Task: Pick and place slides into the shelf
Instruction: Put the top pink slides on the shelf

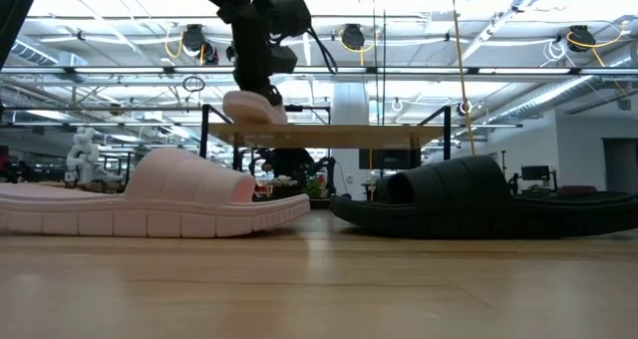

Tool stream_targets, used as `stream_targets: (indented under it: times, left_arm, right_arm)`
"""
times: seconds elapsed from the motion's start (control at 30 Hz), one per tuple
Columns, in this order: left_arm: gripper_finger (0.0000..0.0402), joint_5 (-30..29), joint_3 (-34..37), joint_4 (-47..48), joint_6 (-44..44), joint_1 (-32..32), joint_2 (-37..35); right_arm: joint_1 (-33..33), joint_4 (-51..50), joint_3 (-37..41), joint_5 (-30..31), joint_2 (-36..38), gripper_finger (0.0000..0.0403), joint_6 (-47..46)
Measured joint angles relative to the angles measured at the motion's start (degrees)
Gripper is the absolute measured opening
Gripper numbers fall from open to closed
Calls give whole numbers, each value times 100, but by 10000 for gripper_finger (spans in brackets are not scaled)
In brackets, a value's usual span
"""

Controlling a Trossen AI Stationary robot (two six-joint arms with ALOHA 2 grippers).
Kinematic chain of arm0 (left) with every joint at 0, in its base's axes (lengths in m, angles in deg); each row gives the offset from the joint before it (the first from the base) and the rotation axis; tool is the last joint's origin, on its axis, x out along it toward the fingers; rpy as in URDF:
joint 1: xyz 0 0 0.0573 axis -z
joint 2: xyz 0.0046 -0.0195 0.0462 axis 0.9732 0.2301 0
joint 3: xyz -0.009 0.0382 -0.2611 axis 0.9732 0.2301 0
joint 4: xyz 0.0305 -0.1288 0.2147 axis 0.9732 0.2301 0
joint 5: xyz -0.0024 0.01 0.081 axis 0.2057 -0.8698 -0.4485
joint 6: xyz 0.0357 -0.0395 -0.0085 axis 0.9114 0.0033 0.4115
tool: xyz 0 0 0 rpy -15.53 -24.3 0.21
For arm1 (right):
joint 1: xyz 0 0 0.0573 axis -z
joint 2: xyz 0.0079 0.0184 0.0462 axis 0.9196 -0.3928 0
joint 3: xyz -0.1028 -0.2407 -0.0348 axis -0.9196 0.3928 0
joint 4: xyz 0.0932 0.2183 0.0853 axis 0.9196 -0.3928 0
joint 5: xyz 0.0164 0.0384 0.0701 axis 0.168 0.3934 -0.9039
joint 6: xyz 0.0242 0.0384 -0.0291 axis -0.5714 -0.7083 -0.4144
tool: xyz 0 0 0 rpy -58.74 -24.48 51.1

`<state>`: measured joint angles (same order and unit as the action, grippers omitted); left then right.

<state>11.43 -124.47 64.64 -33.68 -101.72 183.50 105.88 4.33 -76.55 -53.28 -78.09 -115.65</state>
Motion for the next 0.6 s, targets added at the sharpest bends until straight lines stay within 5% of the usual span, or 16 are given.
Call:
stream_targets:
  times: [0.6]
  left_arm:
    - [0,257,277,-505,393,-300,-9]
  right_arm:
    - [0,-40,0,13,0,22,7]
